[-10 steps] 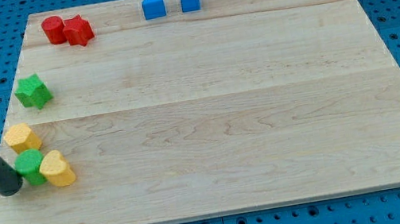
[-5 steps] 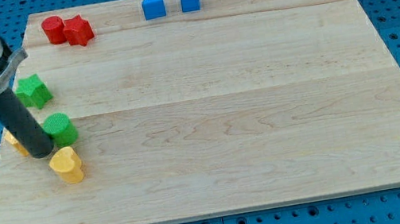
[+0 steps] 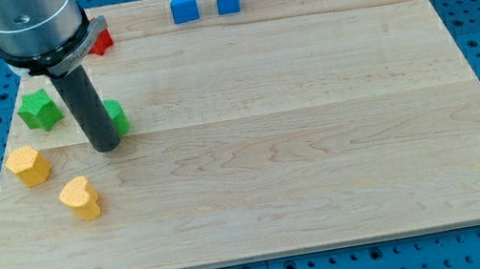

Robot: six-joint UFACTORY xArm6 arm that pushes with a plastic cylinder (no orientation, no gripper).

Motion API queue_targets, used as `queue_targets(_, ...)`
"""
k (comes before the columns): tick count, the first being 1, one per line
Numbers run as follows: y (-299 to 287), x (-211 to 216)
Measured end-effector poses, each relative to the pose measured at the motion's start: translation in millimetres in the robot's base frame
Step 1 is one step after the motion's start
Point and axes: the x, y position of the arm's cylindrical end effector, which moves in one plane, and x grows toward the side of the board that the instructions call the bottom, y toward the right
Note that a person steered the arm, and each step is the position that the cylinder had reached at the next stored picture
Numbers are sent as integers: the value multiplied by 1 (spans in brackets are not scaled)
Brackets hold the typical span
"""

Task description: Drag the green circle to the right side of the green star

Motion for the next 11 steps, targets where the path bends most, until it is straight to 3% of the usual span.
queue_targets(4, -20, -5)
queue_targets(8, 42, -26)
queue_targets(9, 6, -42)
queue_targets(11, -4, -48)
